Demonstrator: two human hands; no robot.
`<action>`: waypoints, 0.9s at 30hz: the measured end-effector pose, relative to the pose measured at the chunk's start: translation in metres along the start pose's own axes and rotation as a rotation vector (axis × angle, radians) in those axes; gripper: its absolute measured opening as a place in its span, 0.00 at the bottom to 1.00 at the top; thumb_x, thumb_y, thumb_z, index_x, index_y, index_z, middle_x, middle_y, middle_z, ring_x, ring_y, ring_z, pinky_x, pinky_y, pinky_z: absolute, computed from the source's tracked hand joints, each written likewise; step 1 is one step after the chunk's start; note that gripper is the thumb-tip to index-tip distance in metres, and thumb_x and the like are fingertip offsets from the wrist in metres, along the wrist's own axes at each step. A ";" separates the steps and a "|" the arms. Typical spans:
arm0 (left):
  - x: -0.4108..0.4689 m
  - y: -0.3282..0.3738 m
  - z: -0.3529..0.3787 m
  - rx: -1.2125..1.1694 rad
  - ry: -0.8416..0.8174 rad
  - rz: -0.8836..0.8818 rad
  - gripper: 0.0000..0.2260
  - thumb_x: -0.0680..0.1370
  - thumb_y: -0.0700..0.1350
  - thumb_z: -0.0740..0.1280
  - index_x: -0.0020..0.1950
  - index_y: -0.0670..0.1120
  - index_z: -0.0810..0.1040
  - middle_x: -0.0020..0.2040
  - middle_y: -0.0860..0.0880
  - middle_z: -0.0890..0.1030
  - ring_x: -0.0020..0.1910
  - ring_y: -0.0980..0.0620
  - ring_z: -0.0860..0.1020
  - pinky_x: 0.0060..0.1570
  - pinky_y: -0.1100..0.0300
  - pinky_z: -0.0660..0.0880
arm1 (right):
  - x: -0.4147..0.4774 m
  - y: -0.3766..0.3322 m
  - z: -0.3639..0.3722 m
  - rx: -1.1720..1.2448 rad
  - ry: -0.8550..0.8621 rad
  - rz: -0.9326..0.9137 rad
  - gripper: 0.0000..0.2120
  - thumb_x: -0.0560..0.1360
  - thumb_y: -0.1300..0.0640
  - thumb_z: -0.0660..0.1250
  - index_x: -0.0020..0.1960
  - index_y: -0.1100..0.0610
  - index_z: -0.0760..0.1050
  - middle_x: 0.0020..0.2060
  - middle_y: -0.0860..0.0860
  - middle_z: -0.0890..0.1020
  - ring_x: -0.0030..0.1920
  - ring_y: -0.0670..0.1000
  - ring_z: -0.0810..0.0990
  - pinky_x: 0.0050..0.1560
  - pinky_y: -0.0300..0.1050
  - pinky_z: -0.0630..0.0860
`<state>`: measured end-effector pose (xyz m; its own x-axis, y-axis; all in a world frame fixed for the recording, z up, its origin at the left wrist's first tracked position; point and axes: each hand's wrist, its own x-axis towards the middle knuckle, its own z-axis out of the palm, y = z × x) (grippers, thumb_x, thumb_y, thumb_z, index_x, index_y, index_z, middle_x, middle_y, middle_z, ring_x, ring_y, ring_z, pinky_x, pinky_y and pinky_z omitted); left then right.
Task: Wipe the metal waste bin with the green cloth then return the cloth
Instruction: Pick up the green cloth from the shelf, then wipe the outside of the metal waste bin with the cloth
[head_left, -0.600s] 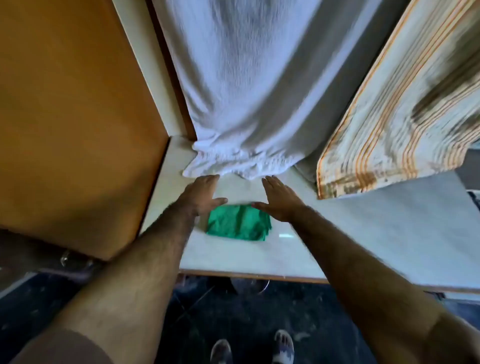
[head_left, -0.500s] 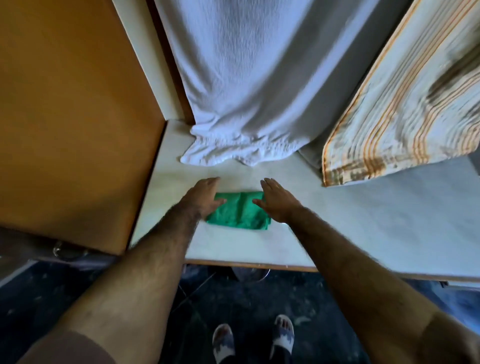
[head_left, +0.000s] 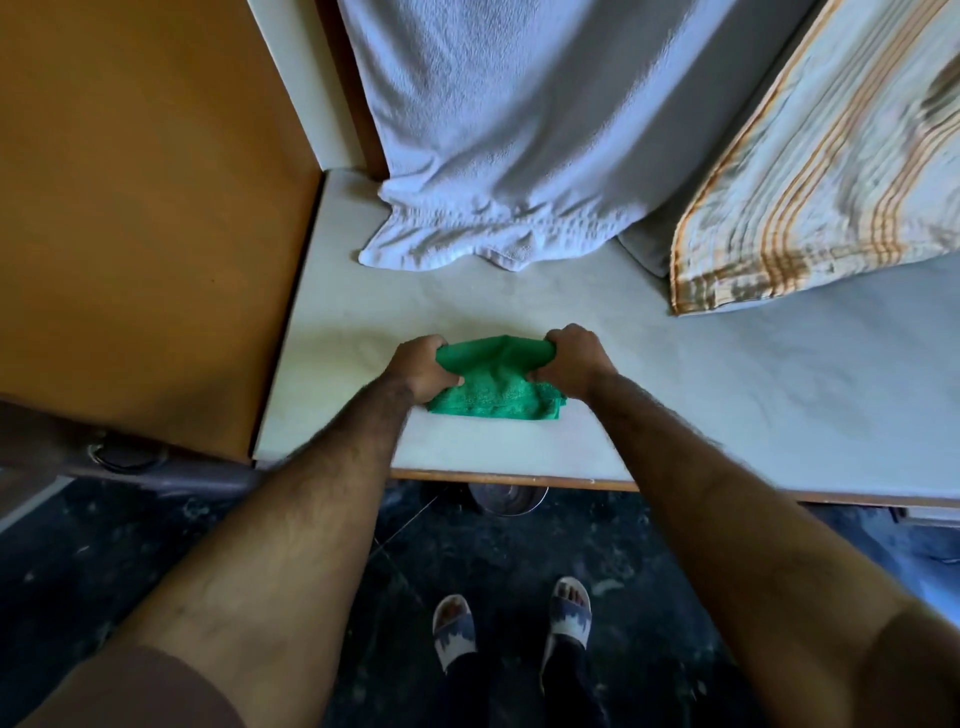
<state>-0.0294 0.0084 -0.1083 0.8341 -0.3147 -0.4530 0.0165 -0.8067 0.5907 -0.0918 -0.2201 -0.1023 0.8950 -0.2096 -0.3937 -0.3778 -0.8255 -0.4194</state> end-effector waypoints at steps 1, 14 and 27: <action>-0.005 -0.003 0.001 -0.072 -0.014 -0.007 0.14 0.69 0.44 0.78 0.50 0.47 0.77 0.45 0.50 0.81 0.46 0.48 0.78 0.37 0.62 0.72 | -0.006 0.002 -0.001 0.087 0.010 0.019 0.17 0.68 0.51 0.77 0.52 0.59 0.80 0.50 0.58 0.81 0.51 0.58 0.78 0.45 0.45 0.73; -0.122 -0.037 0.052 -0.733 -0.147 -0.048 0.17 0.67 0.33 0.78 0.50 0.49 0.83 0.45 0.49 0.88 0.45 0.51 0.86 0.37 0.61 0.82 | -0.118 0.040 0.015 0.474 -0.322 0.008 0.16 0.69 0.61 0.77 0.55 0.62 0.82 0.50 0.60 0.86 0.51 0.61 0.85 0.51 0.53 0.82; -0.118 -0.175 0.217 -0.901 0.134 -0.258 0.11 0.72 0.39 0.76 0.50 0.48 0.78 0.45 0.51 0.84 0.47 0.46 0.84 0.40 0.60 0.82 | -0.141 0.086 0.226 0.366 -0.248 0.067 0.10 0.71 0.55 0.75 0.52 0.49 0.84 0.44 0.46 0.84 0.44 0.45 0.84 0.32 0.24 0.72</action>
<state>-0.2504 0.0780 -0.3035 0.8008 -0.0757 -0.5941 0.5820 -0.1360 0.8018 -0.3043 -0.1430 -0.2674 0.7987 -0.0872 -0.5953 -0.5316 -0.5655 -0.6305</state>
